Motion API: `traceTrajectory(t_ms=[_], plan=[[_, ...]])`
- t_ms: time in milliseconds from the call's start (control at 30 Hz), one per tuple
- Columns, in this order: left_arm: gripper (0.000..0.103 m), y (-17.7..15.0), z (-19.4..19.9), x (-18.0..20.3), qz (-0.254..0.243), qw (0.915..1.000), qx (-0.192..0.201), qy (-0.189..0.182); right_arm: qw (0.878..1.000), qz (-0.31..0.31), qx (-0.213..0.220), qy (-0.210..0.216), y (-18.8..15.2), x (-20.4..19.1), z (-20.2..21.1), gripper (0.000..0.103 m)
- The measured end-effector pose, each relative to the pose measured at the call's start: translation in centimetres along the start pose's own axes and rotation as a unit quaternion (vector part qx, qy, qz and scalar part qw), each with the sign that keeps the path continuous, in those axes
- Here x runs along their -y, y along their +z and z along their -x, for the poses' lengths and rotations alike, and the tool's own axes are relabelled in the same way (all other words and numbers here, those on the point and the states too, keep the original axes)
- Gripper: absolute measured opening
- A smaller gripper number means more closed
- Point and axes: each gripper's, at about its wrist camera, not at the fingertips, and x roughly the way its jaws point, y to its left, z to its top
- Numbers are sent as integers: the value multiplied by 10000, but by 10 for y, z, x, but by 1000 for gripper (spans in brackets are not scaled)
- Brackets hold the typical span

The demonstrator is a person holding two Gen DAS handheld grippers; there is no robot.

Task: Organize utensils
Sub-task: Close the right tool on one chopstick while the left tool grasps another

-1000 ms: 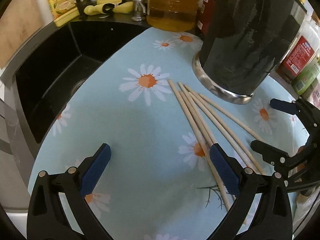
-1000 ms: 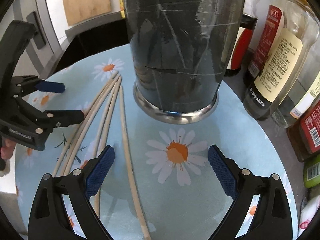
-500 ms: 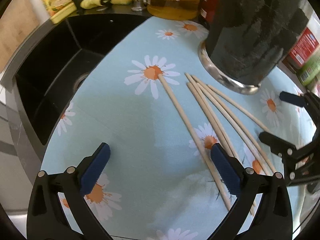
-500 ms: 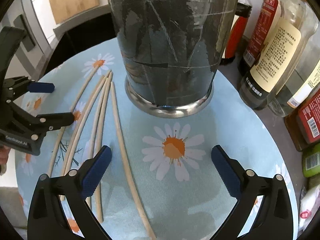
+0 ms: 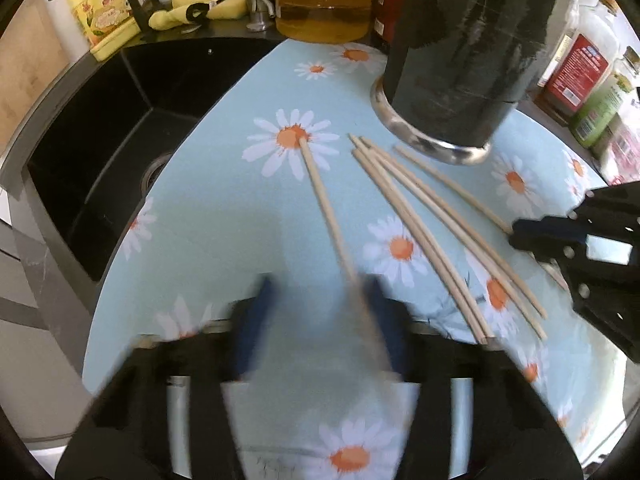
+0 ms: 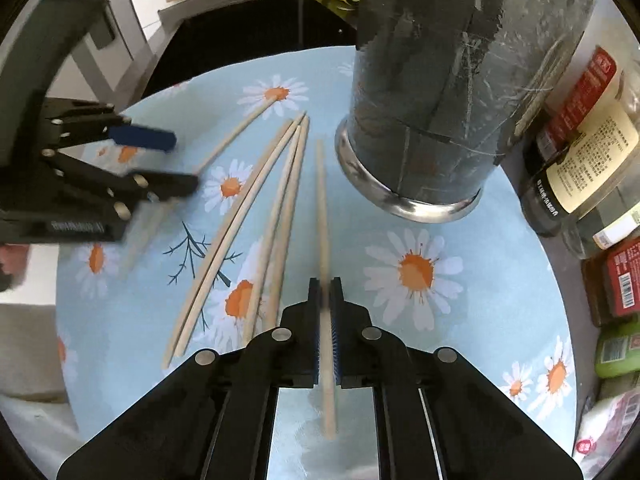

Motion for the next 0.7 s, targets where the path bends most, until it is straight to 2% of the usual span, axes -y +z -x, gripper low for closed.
traceTrajectory(t_ms=[33,67,167,300,433,567,700], plan=[[14,-2,2,-4,46,9999,-87,-58,10000,-92,17,34,0,0,1,5],[5,-4,3,-7,81,9998,-155,-137,9999,-130,18,109,-1,1,1,5],[5,-11,6,-16,181,9988,-306,-337,9990,-206,93,398,-15,-1,6,5],[5,-25,10,-23,345,9979,-398,-382,9982,-233,291,459,-46,0,16,5],[5,-38,19,-28,481,9983,-313,-31,9956,-448,376,734,-73,8,29,5],[5,-47,26,-32,538,9981,-287,75,9906,-742,561,1003,-93,20,47,5],[5,-48,35,-40,615,9976,-315,-54,9824,-1083,827,1279,-109,30,71,5]])
